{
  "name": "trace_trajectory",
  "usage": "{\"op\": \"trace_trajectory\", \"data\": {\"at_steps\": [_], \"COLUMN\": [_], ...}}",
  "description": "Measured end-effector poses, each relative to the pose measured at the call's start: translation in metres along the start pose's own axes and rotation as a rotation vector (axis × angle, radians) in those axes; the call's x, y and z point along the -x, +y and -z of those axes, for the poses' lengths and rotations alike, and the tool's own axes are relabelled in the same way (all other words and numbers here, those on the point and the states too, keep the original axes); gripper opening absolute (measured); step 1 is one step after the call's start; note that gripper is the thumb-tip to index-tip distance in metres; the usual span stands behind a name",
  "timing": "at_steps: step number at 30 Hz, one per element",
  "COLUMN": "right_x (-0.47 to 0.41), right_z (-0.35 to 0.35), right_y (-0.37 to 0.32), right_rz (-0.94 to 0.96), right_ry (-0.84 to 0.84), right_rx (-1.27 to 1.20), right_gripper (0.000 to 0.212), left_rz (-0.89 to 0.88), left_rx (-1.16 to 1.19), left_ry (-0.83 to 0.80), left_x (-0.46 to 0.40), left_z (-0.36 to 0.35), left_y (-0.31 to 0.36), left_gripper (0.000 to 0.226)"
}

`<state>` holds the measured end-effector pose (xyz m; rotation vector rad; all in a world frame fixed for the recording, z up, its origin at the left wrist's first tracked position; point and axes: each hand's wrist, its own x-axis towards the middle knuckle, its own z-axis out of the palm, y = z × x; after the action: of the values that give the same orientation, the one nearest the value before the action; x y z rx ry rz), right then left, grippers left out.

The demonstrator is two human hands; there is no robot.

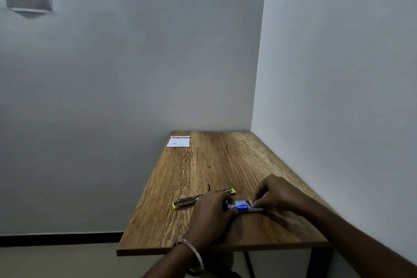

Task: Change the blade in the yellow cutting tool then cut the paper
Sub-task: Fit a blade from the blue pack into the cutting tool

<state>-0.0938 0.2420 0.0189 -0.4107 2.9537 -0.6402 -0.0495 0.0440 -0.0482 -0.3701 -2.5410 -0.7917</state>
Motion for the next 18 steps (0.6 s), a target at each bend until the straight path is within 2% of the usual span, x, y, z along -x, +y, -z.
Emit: {"op": "trace_trajectory", "data": {"at_steps": [8,13,18], "right_x": [-0.004,0.002,0.003], "right_z": [0.0,-0.001,-0.001], "right_y": [-0.005,0.002,0.01], "right_rz": [-0.006,-0.005,-0.007], "right_ry": [-0.033,-0.003,0.05], "right_rx": [0.027,-0.107,-0.2], "right_gripper": [0.01,0.013,0.005], "left_rz": [-0.001,-0.003,0.0], "left_rx": [0.002,-0.002,-0.001], "left_ry": [-0.011,-0.006,-0.006], "left_x": [0.001,0.0,0.0], "left_z": [0.001,0.001,0.0], "left_y": [0.001,0.001,0.001], "left_gripper": [0.036,0.037,0.036]}}
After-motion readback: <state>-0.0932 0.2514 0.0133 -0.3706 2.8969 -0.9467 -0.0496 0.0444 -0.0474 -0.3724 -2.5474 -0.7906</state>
